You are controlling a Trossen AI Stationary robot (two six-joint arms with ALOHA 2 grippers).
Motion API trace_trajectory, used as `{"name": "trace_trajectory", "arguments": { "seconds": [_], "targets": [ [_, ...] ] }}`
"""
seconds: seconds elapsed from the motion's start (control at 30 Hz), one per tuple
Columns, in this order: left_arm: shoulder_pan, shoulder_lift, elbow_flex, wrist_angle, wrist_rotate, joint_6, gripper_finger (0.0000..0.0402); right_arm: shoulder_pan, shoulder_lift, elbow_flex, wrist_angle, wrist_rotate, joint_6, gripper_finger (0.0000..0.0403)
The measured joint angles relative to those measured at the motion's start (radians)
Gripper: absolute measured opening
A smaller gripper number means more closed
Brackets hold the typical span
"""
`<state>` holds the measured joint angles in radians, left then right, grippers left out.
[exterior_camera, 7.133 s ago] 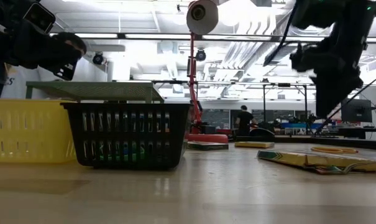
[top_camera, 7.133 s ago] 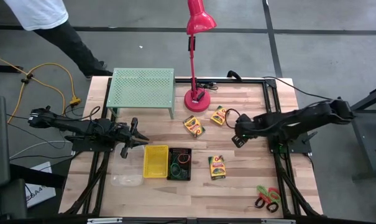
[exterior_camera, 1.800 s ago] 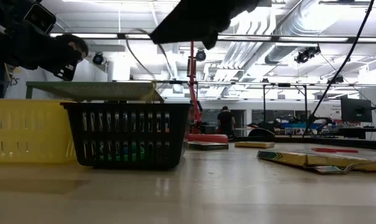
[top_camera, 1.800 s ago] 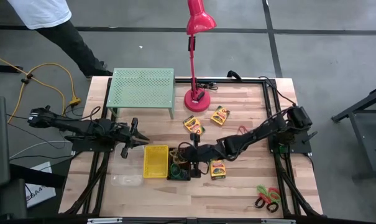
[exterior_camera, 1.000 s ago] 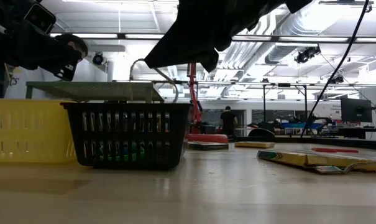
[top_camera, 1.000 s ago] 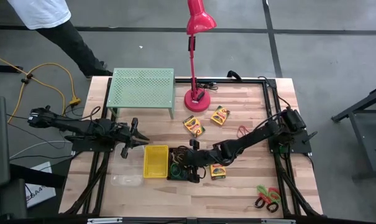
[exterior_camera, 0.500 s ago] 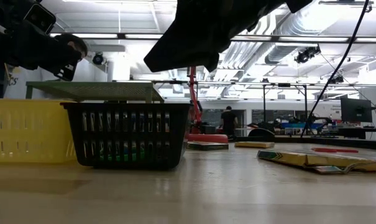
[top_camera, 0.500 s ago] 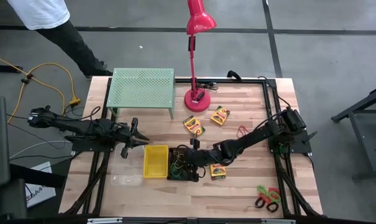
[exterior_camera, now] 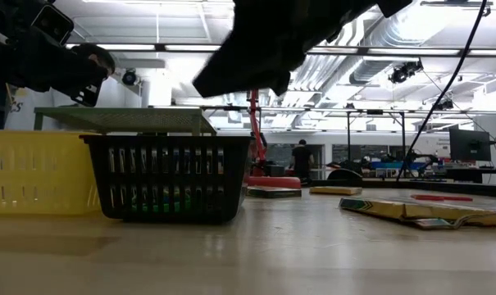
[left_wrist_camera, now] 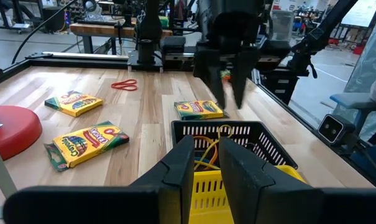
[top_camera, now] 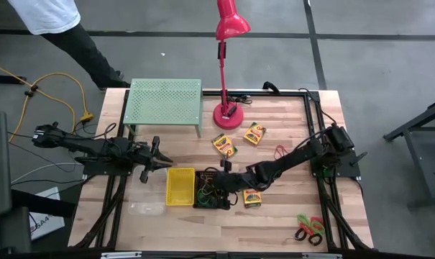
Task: Pick & Place Office Desk Supplies
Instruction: Put the red rubber band into the black bin
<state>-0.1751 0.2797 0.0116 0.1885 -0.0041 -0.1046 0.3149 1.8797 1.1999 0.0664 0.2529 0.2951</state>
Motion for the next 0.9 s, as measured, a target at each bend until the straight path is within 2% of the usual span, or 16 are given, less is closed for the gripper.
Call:
{"name": "trace_trajectory", "arguments": {
  "seconds": [0.13, 0.27, 0.37, 0.47, 0.57, 0.67, 0.9],
  "targets": [
    [0.0, 0.0, 0.0, 0.0, 0.0, 0.0, 0.0071, -0.031, -0.063, 0.0, -0.162, -0.008, 0.024, 0.0079],
    [0.0, 0.0, 0.0, 0.0, 0.0, 0.0, 0.0071, -0.088, -0.155, 0.0, -0.393, -0.163, 0.069, 0.0079],
    [0.0, 0.0, 0.0, 0.0, 0.0, 0.0, 0.0071, -0.123, -0.238, 0.0, -0.534, -0.217, 0.097, 0.0079],
    [0.0, 0.0, 0.0, 0.001, 0.0, 0.0, 0.0071, -0.157, -0.32, -0.018, -0.669, -0.197, 0.1, 0.0079],
    [0.0, 0.0, 0.0, 0.002, 0.0, 0.0, 0.0071, -0.179, -0.401, -0.065, -0.774, -0.122, 0.133, 0.0079],
    [0.0, 0.0, 0.0, 0.003, 0.0, 0.0, 0.0071, -0.202, -0.473, -0.134, -0.794, -0.075, 0.188, 0.0079],
    [0.0, 0.0, 0.0, 0.004, 0.0, 0.0, 0.0071, -0.255, -0.591, -0.258, -0.827, -0.065, 0.288, 0.0079]
  ]
}}
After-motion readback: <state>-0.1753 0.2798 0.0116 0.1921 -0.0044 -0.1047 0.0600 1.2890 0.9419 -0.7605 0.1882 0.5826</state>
